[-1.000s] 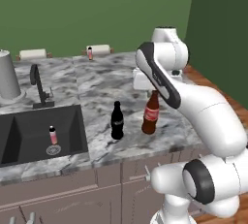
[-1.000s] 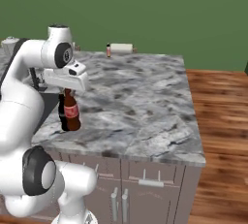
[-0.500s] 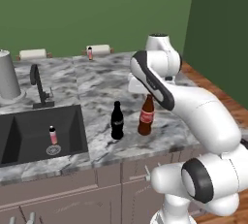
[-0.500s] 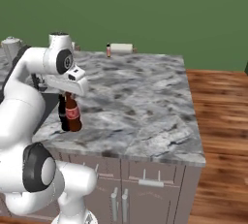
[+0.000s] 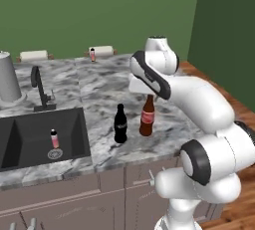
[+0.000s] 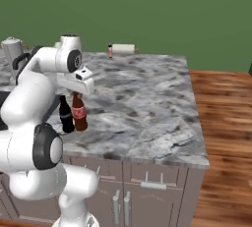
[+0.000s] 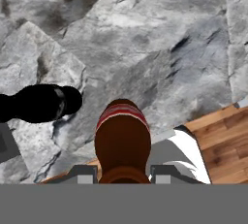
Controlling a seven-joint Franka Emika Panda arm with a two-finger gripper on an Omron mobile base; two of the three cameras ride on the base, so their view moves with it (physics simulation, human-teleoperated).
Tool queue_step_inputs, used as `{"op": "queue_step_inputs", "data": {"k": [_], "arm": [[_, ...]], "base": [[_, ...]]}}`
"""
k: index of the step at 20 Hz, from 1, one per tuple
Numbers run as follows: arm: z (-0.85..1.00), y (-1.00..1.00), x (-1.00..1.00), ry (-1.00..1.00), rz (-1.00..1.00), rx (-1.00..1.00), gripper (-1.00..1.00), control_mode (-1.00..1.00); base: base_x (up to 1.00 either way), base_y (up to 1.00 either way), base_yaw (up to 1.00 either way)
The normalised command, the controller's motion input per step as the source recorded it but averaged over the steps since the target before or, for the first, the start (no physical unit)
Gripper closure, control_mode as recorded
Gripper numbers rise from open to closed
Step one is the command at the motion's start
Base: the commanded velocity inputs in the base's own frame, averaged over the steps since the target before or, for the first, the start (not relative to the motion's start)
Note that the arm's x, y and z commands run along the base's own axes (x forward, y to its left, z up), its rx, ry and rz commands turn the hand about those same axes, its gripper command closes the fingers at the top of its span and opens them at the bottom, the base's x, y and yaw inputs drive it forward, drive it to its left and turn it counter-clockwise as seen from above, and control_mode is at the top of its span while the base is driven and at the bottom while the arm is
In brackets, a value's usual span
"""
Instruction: Place the large bottle from the dining counter next to the other large bottle outside the sink, and place the small bottle from the dining counter next to the other small bottle inside the sink.
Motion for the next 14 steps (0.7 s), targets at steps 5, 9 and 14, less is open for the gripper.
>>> {"op": "queue_step_inputs", "data": {"k": [5,9,14], "arm": [[-0.23,0.06,0.32,0.07,-0.08,0.0,1.0,-1.0],[-0.28,0.12,0.33,0.0,-0.1,0.0,1.0,-1.0],[-0.33,0.07,0.26,0.0,-0.1,0.0,1.0,-1.0]], "base": [[0.0,0.0,0.0],[0.0,0.0,0.0],[0.0,0.0,0.0]]}}
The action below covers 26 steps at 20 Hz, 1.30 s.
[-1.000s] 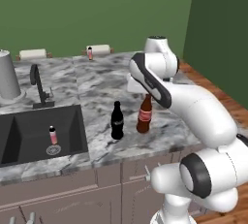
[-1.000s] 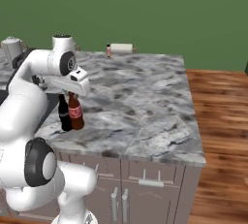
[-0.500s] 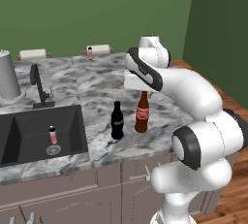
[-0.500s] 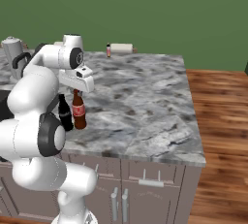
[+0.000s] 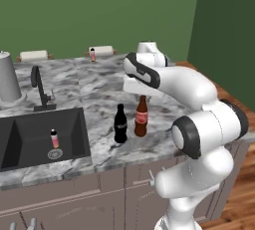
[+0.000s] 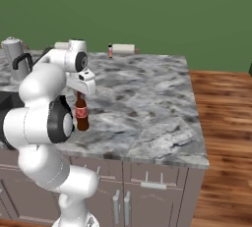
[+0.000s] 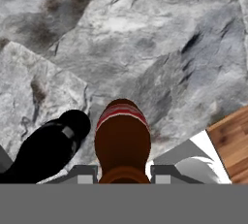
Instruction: Place the large bottle from the dining counter next to the other large bottle outside the sink, and place the small bottle from the dining counter next to the other small bottle inside the sink.
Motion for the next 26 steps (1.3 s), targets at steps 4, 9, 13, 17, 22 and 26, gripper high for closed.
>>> {"op": "queue_step_inputs", "data": {"k": [4,9,13,17,22,26], "arm": [[-0.32,0.04,0.28,0.0,-0.12,0.0,1.0,-1.0],[-0.21,0.09,0.25,0.0,-0.1,0.0,1.0,-1.0],[-0.15,0.06,0.13,0.0,-0.06,0.0,1.0,-1.0],[-0.23,0.02,0.01,0.0,-0.05,-0.02,1.0,-1.0],[-0.21,0.0,0.0,0.0,-0.03,-0.02,1.0,-1.0],[-0.03,0.0,0.0,0.0,0.0,0.0,1.0,-1.0]], "base": [[0.0,0.0,0.0],[0.0,0.0,0.0],[0.0,0.0,0.0],[0.0,0.0,0.0],[0.0,0.0,0.0],[0.0,0.0,0.0]]}}
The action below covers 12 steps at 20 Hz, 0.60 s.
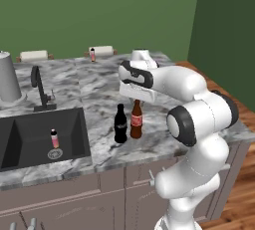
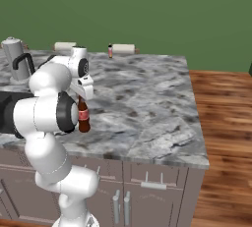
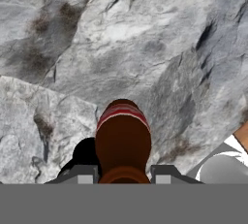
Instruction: Place the large bottle from the dining counter next to the other large bottle outside the sink, and place the small bottle from the dining counter next to the other small bottle inside the sink.
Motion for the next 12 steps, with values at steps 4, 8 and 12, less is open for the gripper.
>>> {"op": "queue_step_inputs", "data": {"k": [4,8,12], "arm": [[0.0,0.0,0.0,0.0,0.0,0.0,1.0,-1.0],[0.0,0.0,0.0,0.0,0.0,0.0,1.0,-1.0],[0.0,0.0,0.0,0.0,0.0,0.0,1.0,-1.0]], "base": [[0.0,0.0,0.0],[0.0,0.0,0.0],[0.0,0.0,0.0]]}}
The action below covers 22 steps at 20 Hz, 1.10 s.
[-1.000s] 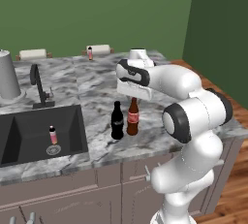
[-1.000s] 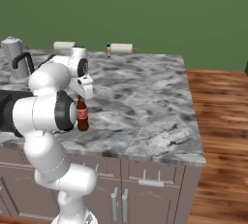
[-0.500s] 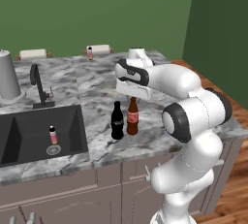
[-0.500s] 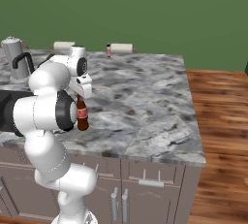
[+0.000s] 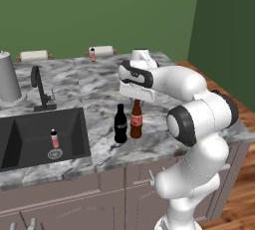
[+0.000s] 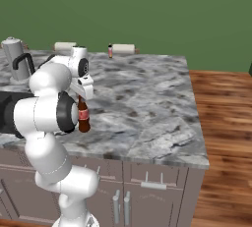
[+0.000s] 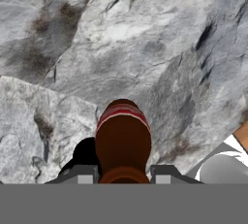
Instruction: Place the large bottle from the dining counter next to the other large bottle outside the sink, and place the small bottle from the dining counter next to the other small bottle inside the sink.
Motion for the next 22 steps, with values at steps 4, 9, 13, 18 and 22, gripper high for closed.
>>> {"op": "queue_step_inputs", "data": {"k": [4,9,13,18,22], "arm": [[0.0,0.0,0.0,0.0,0.0,0.0,-1.0,-1.0],[0.0,0.0,0.0,0.0,0.0,0.0,-1.0,-1.0],[0.0,0.0,0.0,0.0,-0.02,0.0,-1.0,-1.0],[0.22,0.01,0.0,0.0,-0.03,0.0,-1.0,-1.0],[0.66,0.0,-0.16,0.0,0.01,0.0,-1.0,-1.0]], "base": [[0.0,0.0,0.0],[0.0,0.0,0.0],[0.0,0.0,0.0],[0.0,0.0,0.0],[0.0,0.0,0.0]]}}
